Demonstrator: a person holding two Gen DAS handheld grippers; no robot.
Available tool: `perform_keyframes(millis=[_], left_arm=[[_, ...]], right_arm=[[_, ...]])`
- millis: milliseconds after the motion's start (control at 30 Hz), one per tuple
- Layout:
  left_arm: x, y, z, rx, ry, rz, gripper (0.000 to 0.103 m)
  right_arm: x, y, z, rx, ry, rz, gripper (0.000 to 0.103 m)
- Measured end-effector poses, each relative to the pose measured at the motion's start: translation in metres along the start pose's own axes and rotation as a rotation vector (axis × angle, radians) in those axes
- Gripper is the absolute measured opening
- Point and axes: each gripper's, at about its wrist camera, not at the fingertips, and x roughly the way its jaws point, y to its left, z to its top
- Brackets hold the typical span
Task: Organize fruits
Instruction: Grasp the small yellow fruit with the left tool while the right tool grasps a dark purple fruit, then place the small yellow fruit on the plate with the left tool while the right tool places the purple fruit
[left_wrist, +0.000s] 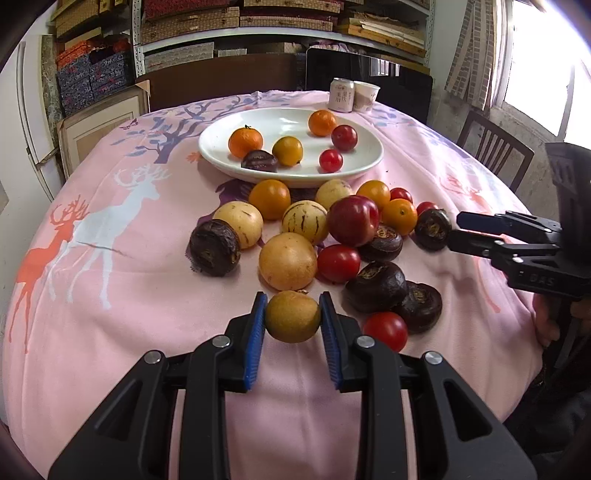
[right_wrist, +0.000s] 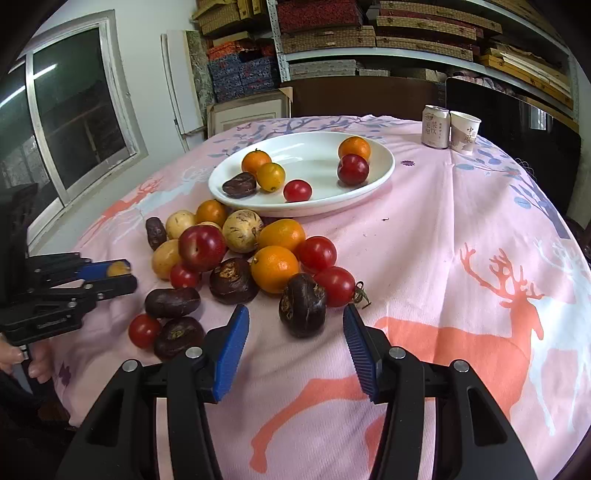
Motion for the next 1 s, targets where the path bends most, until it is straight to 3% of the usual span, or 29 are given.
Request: perform_keyframes(millis=[100, 300, 367, 600, 800, 1000], left_arm=[[-0.002, 0.002, -0.001, -0.005, -0.003, -0.001, 0.028], [-0.001, 0.004, -0.003, -0.013, -0.002, -0.006, 0.028], [0.0, 0.004, -0.004, -0.015, -0.001, -0.008, 0.028], [-0.004, 0.005, -0.002, -0.024, -0.011, -0.009, 0.028], [-0.011, 0.009, 0.01, -0.025, -0.034, 0.004, 0.028], [-0.017, 0.023, 0.062, -0.036, -0.107, 0.001, 0.028]], right_arm=[[0.008, 0.004, 0.002, -0.002, 0.029, -0.01, 0.053], [0.022, 0.0, 0.005, 0.044, 0.081, -0.011, 0.03], [0.022, -0.007, 0.005, 0.08, 0.078, 0.01, 0.028], [0.004, -0.009, 0.003, 0.098, -0.012, 0.064, 0.027], [-0.019, -0.025, 0.012, 0.151, -0.083, 0.058, 0.028], [-0.045, -0.047, 0.049, 0.175, -0.18, 0.046, 0.028]])
